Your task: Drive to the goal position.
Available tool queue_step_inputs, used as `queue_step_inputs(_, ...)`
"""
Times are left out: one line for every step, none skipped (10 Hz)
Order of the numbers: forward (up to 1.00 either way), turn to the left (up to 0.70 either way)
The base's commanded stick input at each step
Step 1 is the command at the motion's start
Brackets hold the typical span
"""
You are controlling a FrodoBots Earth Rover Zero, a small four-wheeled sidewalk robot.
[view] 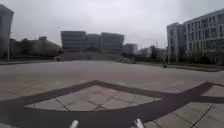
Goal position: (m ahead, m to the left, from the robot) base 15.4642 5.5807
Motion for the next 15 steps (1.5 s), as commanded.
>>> queue_step_inputs(1.0,0.0)
queue_step_inputs(1.0,0.0)
queue_step_inputs(1.0,0.0)
queue_step_inputs(1.0,0.28)
queue_step_inputs(1.0,0.27)
queue_step_inputs(1.0,0.18)
queue_step_inputs(1.0,0.08)
queue_step_inputs(1.0,0.0)
queue_step_inputs(1.0,0.0)
queue_step_inputs(1.0,0.0)
queue_step_inputs(1.0,0.0)
queue_step_inputs(1.0,0.0)
queue_step_inputs(1.0,0.0)
queue_step_inputs(1.0,0.0)
queue_step_inputs(1.0,0.0)
